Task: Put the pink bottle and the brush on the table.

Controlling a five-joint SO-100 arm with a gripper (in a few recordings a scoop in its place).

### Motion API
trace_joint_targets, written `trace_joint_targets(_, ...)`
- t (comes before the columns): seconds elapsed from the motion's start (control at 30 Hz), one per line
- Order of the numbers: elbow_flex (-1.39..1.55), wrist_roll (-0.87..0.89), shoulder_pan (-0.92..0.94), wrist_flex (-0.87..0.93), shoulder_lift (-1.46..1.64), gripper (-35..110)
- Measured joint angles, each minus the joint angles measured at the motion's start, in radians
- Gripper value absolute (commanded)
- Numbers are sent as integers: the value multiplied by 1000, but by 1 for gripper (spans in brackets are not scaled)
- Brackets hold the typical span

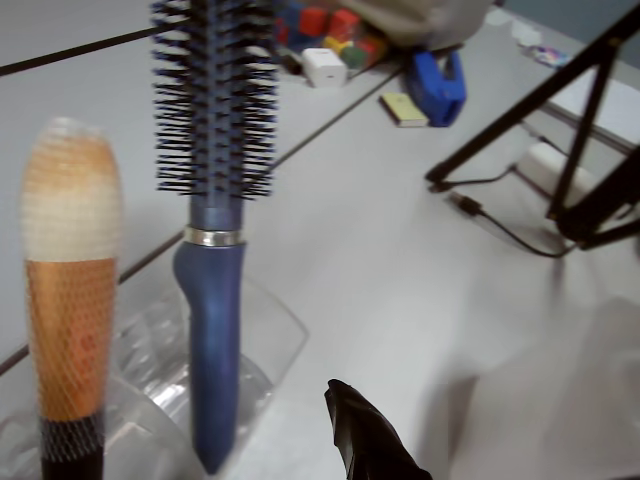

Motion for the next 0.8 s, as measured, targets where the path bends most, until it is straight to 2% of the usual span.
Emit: trace_joint_targets(0.8, -278, 0, -109, -32, -351, 41)
